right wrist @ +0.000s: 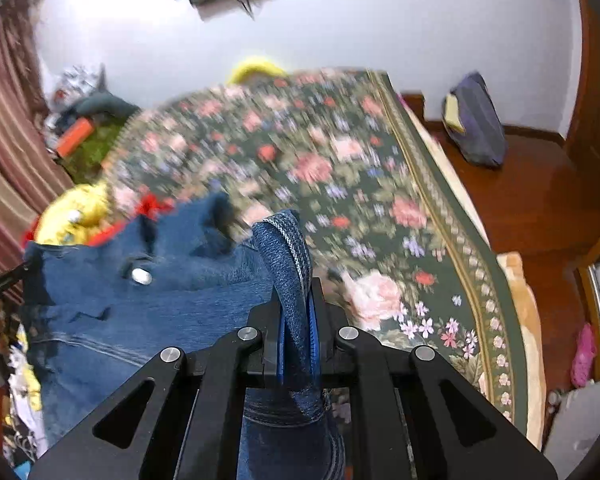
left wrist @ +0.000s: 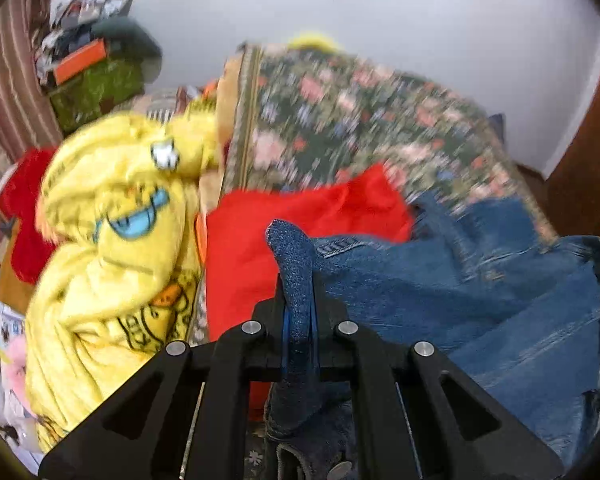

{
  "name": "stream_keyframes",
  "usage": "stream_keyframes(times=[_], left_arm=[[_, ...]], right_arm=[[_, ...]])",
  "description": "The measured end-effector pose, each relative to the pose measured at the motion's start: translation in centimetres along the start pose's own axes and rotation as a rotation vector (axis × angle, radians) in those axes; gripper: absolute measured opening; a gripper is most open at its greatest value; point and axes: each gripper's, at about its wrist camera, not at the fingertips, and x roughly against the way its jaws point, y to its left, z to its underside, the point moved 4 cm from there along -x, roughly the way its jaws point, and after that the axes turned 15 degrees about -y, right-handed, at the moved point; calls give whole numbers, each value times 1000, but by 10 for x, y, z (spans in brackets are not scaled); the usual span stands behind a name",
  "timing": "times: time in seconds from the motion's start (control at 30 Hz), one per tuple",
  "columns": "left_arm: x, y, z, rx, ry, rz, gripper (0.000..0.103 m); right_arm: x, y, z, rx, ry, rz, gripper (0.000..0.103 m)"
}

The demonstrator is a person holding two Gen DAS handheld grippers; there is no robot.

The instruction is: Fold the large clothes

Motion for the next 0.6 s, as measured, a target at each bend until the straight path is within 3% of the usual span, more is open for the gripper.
stream_keyframes(times=[0.13,0.27,0.4,0.47,0.6], left_arm=[[-36,14,32,50,85,-9,10],[-51,16,52,-2,114,-50,20],[-47,8,58,-77,108,-70,26],[-43,4,59,-116,125,-77,27],[-32,0,56,-154,141,-83,34]], right_arm=[[-29,-15,25,-5,70,43,11],[-42,-29,40,-33,101,73,20],[-43,-36,45,-73,114,77,30],[-39,-37,45,-75,121,99,41],[-28,-34,43,-70,160,98,45]])
